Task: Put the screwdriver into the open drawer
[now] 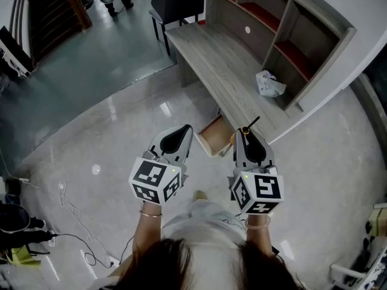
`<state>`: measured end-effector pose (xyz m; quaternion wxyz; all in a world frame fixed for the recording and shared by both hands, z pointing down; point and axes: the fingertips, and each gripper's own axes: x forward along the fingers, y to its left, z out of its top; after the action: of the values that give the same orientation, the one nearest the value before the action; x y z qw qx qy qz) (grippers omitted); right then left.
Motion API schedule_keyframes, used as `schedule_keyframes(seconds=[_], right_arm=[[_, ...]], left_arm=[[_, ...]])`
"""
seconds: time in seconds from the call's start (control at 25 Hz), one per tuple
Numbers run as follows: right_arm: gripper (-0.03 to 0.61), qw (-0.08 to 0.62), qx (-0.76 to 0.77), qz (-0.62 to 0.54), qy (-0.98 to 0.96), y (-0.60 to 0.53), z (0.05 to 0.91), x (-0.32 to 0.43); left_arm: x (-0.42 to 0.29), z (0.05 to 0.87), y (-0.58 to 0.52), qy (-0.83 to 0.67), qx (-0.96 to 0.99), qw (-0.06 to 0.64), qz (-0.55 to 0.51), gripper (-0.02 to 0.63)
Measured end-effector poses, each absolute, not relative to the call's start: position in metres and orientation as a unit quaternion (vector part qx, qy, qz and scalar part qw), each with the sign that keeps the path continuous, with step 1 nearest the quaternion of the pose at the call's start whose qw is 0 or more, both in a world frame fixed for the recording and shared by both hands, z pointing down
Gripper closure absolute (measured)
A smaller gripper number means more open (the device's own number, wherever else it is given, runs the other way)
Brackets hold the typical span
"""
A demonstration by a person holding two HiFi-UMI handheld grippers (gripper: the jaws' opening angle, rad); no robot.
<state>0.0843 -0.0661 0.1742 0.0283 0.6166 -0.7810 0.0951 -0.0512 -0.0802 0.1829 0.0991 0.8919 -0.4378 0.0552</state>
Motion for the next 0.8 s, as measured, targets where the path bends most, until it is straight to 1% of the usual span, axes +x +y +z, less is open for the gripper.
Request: schedule_keyframes(seconds=[0.32,0.8], right_arm=[[0.489,0.045,0.598,0.101,-0.794,-0.108,0.189,0.082],[0.489,0.058,0.611,0.111,-0.782,-0.163,0.206,0.062]], left_arm=[[-0.05,0.192,-0.113,-0.456,0.881,0.108,0.059,0.597],[-0.077,0.209,-0.167,-0.449,0.882,0.124,0.075,0.597]])
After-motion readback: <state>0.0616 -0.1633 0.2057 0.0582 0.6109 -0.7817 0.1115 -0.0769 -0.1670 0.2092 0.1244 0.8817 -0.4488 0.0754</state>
